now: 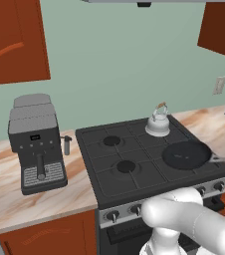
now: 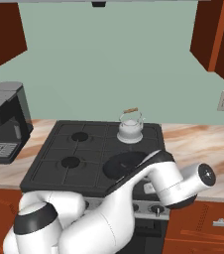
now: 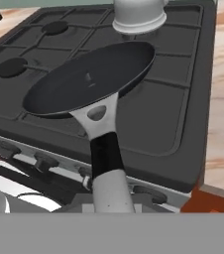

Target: Pick the pan from the cabinet and place it on the stove. Then turn on the stove burner for the pan.

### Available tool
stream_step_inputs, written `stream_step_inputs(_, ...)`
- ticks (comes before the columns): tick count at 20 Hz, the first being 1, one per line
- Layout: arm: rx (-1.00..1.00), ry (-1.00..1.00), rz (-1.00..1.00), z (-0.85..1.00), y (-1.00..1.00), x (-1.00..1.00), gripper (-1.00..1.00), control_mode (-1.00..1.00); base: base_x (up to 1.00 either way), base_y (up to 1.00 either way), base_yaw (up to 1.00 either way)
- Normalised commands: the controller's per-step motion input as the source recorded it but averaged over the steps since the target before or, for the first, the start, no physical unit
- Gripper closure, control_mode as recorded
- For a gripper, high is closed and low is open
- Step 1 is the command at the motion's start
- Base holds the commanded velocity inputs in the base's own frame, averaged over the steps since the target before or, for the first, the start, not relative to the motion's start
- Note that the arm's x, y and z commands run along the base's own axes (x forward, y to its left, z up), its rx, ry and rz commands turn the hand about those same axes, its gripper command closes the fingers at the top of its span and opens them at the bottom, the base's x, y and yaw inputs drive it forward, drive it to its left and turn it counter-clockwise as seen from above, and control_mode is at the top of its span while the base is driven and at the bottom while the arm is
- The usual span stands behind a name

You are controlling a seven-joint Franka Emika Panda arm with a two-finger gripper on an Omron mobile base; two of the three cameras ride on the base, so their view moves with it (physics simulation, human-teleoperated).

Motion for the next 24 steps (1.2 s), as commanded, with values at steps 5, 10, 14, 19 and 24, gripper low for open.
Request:
stream_step_inputs(5, 0.00, 0.02, 0.00, -0.39, -0.03, 0.28, 1.00, -1.00, 0.00, 0.00, 0.00)
stream_step_inputs(10, 0.00, 0.02, 0.00, -0.35, -0.10, 0.29, 1.00, -1.00, 0.00, 0.00, 0.00)
stream_step_inputs(14, 0.02, 0.00, 0.00, -0.27, -0.13, 0.16, 1.00, -1.00, 0.00, 0.00, 0.00)
stream_step_inputs(19, 0.01, 0.00, 0.00, -0.21, -0.01, 0.20, 1.00, -1.00, 0.00, 0.00, 0.00)
stream_step_inputs(24, 0.00, 0.02, 0.00, -0.17, 0.13, 0.16, 1.00, -1.00, 0.00, 0.00, 0.00)
